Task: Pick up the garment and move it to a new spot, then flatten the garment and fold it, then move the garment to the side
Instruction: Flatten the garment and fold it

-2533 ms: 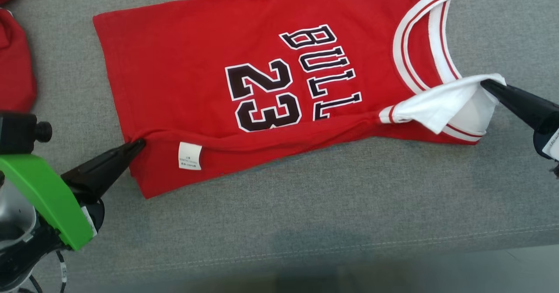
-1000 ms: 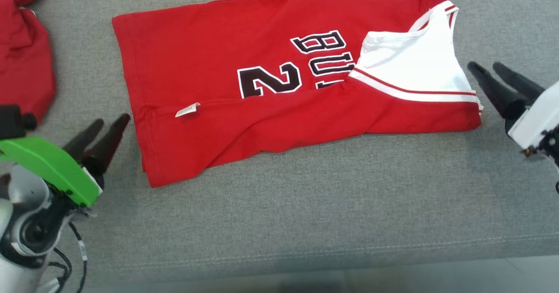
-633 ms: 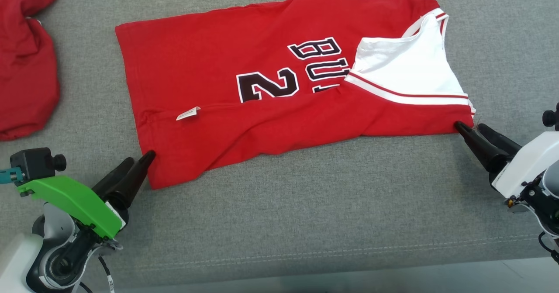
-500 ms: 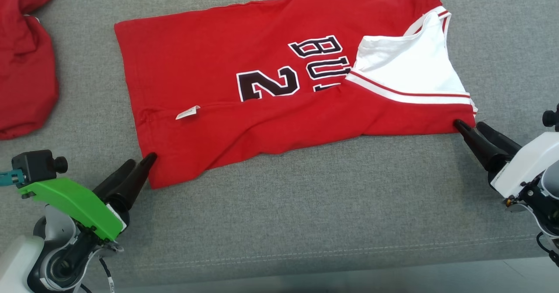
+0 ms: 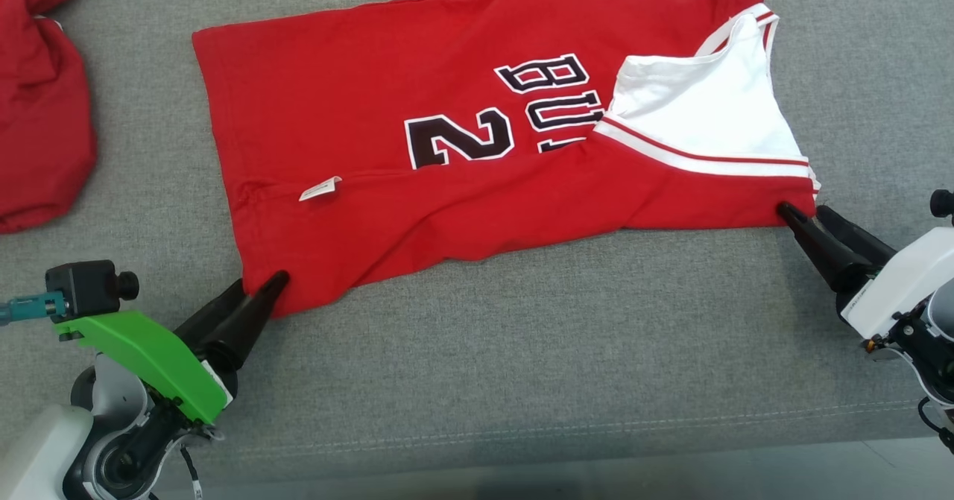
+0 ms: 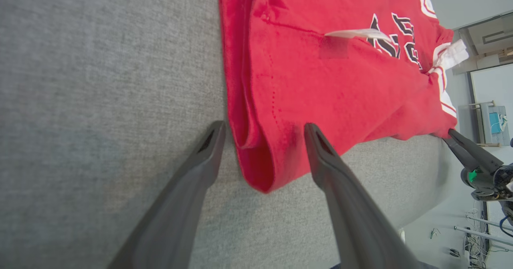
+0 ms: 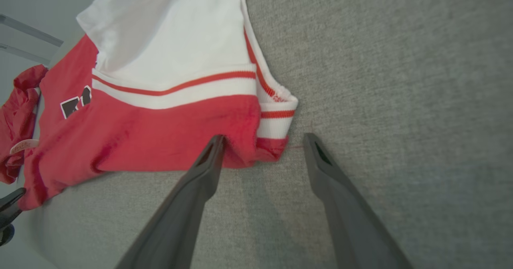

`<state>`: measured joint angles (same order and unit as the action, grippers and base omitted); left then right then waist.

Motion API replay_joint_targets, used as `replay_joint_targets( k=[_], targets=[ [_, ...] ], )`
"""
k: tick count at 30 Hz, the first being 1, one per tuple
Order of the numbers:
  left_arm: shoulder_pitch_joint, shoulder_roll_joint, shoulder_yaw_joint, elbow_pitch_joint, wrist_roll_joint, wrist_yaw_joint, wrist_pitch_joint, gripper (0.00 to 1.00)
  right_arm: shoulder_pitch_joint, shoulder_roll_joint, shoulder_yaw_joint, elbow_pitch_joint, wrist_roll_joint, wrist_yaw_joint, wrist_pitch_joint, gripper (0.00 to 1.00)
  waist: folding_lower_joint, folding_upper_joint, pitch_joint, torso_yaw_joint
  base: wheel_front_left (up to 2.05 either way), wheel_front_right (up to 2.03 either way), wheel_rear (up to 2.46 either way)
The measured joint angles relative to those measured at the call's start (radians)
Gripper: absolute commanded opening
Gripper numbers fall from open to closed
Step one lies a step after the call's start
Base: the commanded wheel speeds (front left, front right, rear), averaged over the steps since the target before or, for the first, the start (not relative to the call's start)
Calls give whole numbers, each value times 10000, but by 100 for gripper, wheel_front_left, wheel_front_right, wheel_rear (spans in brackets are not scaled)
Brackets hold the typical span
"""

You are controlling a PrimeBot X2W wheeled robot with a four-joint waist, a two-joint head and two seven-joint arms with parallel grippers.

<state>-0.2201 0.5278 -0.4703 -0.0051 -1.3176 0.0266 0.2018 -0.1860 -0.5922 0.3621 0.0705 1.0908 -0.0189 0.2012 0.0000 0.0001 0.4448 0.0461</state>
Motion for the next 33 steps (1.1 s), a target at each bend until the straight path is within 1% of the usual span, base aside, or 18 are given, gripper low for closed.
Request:
replay_joint_targets(
  k=[3, 5, 8, 10, 11, 12, 13, 14, 15, 16, 17, 20, 23, 26, 33],
  targets=[
    [0, 12, -63, -10, 132, 0, 12, 100, -22, 15, 23, 6, 0, 13, -31, 100, 0, 0, 3, 20, 0, 0, 0],
    [0, 65, -148, -8, 247, 0, 67, 100, -75, 31, 65, 15, 0, 100, -29, 100, 0, 0, -1, 27, 0, 0, 0],
    [9, 132, -238, -44, 274, 0, 188, 100, -118, 35, 138, 15, 0, 111, -27, 100, 0, 0, -8, 25, 0, 0, 0],
    [10, 140, -272, -50, 274, -2, 190, 100, -130, 35, 169, 13, 0, 192, -21, 100, 0, 0, -10, 24, 0, 0, 0],
    [8, 140, -290, -46, 274, -2, 213, 100, -151, 44, 180, 13, 2, 192, 0, 85, 0, 0, -12, 25, 0, 0, 0],
    [3, 138, -299, -38, 274, -2, 232, 100, -177, 52, 209, 13, 2, 203, 38, 67, 0, 0, -14, 25, 0, 0, 0],
    [1, 138, -318, -31, 276, -4, 255, 100, -209, 63, 242, 15, 2, 203, 77, 44, 0, 0, -16, 25, 0, 0, 0],
    [0, 138, -355, -31, 276, -17, 318, 90, -236, 79, 265, 17, 4, 207, 123, 34, 0, -1, -18, 25, 0, 0, 0],
    [-2, 136, -410, -29, 274, -69, 368, 40, -268, 102, 282, 29, 23, 230, 161, 22, 0, 0, -21, 24, 0, 0, 0],
    [-7, 136, -466, -29, 274, -121, 441, 0, -295, 121, 301, 54, 50, 280, 211, 9, 0, 0, -27, 24, 0, 0, 0],
    [-11, 136, -502, -27, 274, -182, 456, 0, -309, 127, 324, 75, 71, 299, 249, 0, 0, 0, -34, 25, 0, 0, 0],
    [-16, 90, -635, 77, 272, -288, 621, 0, -322, 150, 397, 219, 153, 407, 389, 0, 0, 0, -75, 21, 0, 0, 0],
    [-16, 79, -617, 205, 213, -355, 711, 0, -348, 186, 403, 355, 293, 445, 520, 0, 0, 0, -184, 2, 0, 0, 0],
    [-16, 100, -562, 295, 92, -368, 796, 0, -354, 184, 343, 512, 533, 447, 663, 0, 0, 0, -312, -14, 0, 0, 0],
    [-11, 228, -468, 194, -426, -619, 1174, 0, -360, 25, 48, 704, 1016, 439, 991, 0, 0, 0, -571, -48, 0, 0, 0]
  ],
)
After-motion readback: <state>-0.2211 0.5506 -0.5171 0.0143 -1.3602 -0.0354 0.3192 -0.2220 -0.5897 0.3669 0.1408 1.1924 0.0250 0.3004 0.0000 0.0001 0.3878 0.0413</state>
